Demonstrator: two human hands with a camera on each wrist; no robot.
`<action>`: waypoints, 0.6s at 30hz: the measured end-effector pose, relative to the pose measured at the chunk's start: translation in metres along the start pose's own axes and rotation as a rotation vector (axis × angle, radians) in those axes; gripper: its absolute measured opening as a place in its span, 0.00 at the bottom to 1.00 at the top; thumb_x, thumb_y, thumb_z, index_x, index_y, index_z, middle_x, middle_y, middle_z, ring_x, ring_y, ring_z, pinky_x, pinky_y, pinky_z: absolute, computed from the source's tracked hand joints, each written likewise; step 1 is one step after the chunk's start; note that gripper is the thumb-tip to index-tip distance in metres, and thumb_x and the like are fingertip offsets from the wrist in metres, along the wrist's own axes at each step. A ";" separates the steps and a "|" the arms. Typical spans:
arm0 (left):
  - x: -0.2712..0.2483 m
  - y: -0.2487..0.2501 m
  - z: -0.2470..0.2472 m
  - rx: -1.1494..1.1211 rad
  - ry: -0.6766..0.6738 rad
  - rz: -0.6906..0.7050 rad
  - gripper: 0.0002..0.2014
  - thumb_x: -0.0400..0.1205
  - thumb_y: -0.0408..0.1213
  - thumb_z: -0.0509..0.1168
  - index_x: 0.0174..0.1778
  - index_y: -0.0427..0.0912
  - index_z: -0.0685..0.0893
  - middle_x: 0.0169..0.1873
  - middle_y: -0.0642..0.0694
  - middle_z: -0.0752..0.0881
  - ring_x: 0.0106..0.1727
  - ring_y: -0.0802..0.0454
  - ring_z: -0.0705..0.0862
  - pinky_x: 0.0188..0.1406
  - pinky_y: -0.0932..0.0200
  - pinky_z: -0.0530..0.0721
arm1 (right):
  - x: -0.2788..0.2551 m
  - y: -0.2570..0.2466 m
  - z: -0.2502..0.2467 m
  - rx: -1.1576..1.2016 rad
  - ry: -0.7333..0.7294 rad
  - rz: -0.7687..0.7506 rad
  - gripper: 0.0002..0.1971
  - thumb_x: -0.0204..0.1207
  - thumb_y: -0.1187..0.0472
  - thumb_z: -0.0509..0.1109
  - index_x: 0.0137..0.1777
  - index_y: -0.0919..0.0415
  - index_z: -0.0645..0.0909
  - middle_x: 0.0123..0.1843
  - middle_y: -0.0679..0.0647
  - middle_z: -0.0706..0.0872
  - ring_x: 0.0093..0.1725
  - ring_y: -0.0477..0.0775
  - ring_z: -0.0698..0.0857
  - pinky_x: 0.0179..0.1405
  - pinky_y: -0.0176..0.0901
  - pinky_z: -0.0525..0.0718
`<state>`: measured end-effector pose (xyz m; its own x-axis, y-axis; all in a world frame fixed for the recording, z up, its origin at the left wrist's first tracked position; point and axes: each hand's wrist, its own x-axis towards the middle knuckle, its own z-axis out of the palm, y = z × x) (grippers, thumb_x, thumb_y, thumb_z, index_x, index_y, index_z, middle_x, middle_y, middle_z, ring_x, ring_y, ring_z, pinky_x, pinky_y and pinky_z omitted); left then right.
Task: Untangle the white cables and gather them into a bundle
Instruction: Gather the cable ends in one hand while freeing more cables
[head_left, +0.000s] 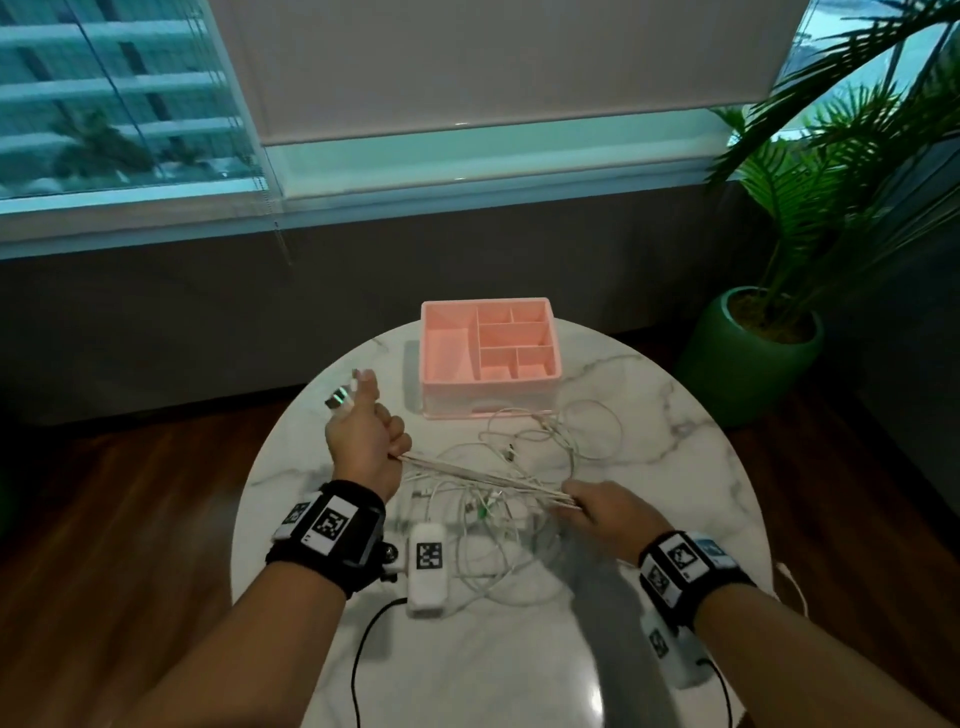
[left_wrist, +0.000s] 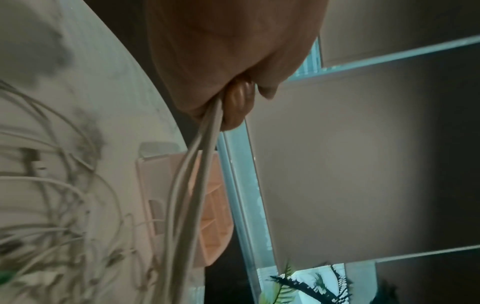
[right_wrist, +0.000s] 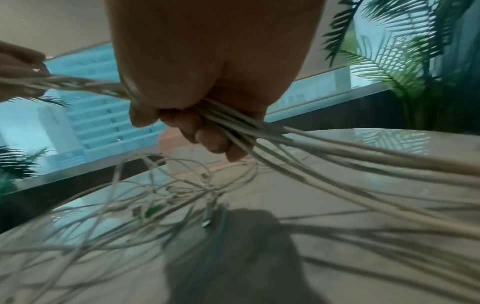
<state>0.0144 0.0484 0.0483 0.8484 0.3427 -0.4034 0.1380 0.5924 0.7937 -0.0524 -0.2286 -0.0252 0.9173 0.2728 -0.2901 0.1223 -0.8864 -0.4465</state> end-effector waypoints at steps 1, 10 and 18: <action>0.000 -0.008 -0.004 0.032 -0.011 -0.015 0.13 0.87 0.45 0.69 0.39 0.48 0.74 0.21 0.54 0.61 0.17 0.58 0.59 0.13 0.65 0.58 | -0.002 0.011 -0.002 0.014 -0.029 0.040 0.18 0.82 0.37 0.63 0.38 0.48 0.76 0.40 0.52 0.86 0.43 0.56 0.85 0.43 0.48 0.79; -0.003 -0.055 -0.036 0.170 -0.186 -0.189 0.16 0.86 0.34 0.69 0.34 0.49 0.72 0.19 0.53 0.61 0.16 0.58 0.59 0.13 0.65 0.57 | -0.024 0.113 -0.020 -0.210 0.049 0.454 0.15 0.84 0.45 0.62 0.40 0.53 0.78 0.42 0.54 0.83 0.48 0.60 0.86 0.42 0.45 0.78; -0.003 -0.068 -0.043 0.450 -0.306 -0.087 0.21 0.85 0.43 0.71 0.32 0.49 0.66 0.22 0.52 0.59 0.19 0.56 0.55 0.18 0.67 0.55 | -0.009 0.098 -0.004 -0.098 -0.054 0.465 0.13 0.84 0.50 0.63 0.40 0.53 0.79 0.41 0.55 0.84 0.51 0.62 0.88 0.51 0.49 0.84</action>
<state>-0.0197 0.0379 -0.0239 0.9248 0.0388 -0.3785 0.3621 0.2155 0.9069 -0.0471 -0.3196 -0.0628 0.8625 -0.1446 -0.4849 -0.2589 -0.9494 -0.1775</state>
